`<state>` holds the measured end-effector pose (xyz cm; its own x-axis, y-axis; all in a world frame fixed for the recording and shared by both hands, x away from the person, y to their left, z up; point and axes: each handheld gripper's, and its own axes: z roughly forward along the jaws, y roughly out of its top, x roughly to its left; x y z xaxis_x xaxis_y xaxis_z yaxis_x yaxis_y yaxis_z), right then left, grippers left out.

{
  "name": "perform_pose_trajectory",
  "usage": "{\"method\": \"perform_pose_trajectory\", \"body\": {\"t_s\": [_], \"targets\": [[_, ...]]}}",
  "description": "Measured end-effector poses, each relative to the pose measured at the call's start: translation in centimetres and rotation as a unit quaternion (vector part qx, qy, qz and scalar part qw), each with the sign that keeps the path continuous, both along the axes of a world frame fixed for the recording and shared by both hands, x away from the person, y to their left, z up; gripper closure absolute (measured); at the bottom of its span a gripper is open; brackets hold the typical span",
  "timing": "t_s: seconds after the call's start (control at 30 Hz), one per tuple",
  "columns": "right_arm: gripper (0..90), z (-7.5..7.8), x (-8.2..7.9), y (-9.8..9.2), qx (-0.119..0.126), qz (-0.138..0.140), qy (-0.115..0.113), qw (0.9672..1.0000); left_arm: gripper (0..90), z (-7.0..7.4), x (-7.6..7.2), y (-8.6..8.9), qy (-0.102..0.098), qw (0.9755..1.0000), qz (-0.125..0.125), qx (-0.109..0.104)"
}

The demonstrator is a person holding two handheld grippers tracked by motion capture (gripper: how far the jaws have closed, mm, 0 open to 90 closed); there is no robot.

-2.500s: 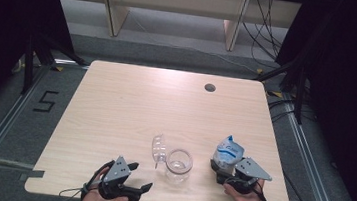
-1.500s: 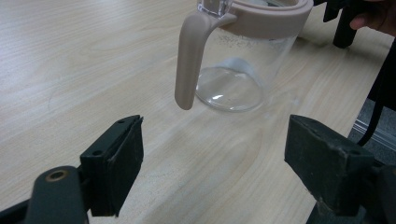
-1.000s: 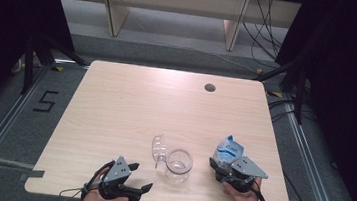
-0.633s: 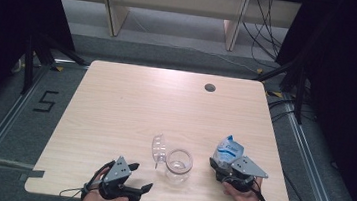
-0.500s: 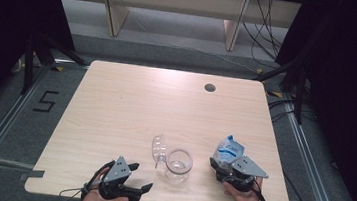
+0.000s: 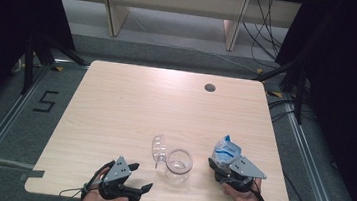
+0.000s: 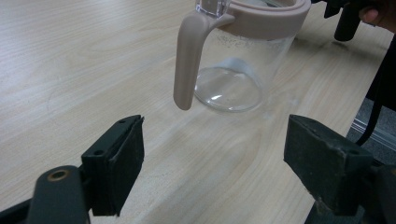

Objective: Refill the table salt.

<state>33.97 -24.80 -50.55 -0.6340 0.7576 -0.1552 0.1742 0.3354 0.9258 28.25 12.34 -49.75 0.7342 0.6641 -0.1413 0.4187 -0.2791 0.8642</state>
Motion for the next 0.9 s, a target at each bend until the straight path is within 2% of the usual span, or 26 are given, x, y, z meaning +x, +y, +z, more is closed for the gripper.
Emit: {"method": "perform_pose_trajectory", "body": {"t_s": [0.07,0.1,0.2,0.3,0.43,0.47,0.5,0.53,0.57,0.6,0.63,0.7,0.83,0.87,0.9], "targets": [[41.6,0.1,0.2,0.0,0.005,-0.001,-0.010,0.9999,19.9,0.0,0.1,0.1,-0.005,1.0000,-0.005,0.005],[41.6,0.2,0.3,0.1,0.006,-0.001,-0.009,0.9999,19.9,0.0,0.0,0.0,-0.003,1.0000,-0.002,0.001],[41.6,0.4,0.7,0.0,-0.006,0.006,-0.017,0.9998,19.9,0.0,0.0,-0.1,0.000,1.0000,0.002,-0.006],[41.6,0.7,1.3,0.2,-0.009,0.011,-0.028,0.9995,19.9,0.1,0.1,0.1,-0.003,1.0000,-0.002,0.006],[41.6,0.7,1.9,0.6,-0.013,0.028,-0.040,0.9987,19.9,0.0,-0.1,0.0,-0.002,1.0000,0.001,-0.003],[41.6,0.8,2.0,0.8,-0.013,0.030,-0.036,0.9988,19.9,0.0,-0.1,0.0,-0.002,1.0000,0.001,-0.002],[41.6,0.9,2.2,0.7,-0.022,0.034,-0.045,0.9981,19.9,0.0,-0.1,-0.1,-0.002,1.0000,0.001,-0.002],[41.6,1.0,2.3,0.9,-0.016,0.035,-0.043,0.9984,19.9,0.0,-0.1,-0.1,-0.001,1.0000,0.002,-0.002],[41.6,1.1,2.5,1.0,-0.014,0.037,-0.052,0.9979,19.9,0.0,0.0,-0.1,-0.001,1.0000,0.004,-0.005],[41.6,1.2,2.6,0.9,-0.020,0.042,-0.053,0.9975,19.9,0.0,0.0,-0.1,-0.001,1.0000,0.005,-0.006],[41.6,1.3,2.7,1.1,-0.014,0.040,-0.052,0.9978,19.9,0.0,0.0,-0.1,0.000,1.0000,0.005,-0.007],[41.6,1.3,2.8,1.0,-0.016,0.042,-0.055,0.9975,19.9,0.1,-0.1,0.0,0.000,1.0000,0.006,0.000],[41.6,1.2,3.1,1.0,-0.018,0.045,-0.062,0.9969,19.8,0.0,0.0,0.0,-0.003,1.0000,0.000,-0.001],[41.6,1.2,3.2,0.9,-0.023,0.044,-0.066,0.9965,19.8,0.0,0.0,0.0,0.003,1.0000,0.004,-0.002],[41.6,1.2,3.1,1.0,-0.023,0.042,-0.063,0.9968,19.8,0.1,0.0,0.0,-0.002,1.0000,0.001,0.003]]}}
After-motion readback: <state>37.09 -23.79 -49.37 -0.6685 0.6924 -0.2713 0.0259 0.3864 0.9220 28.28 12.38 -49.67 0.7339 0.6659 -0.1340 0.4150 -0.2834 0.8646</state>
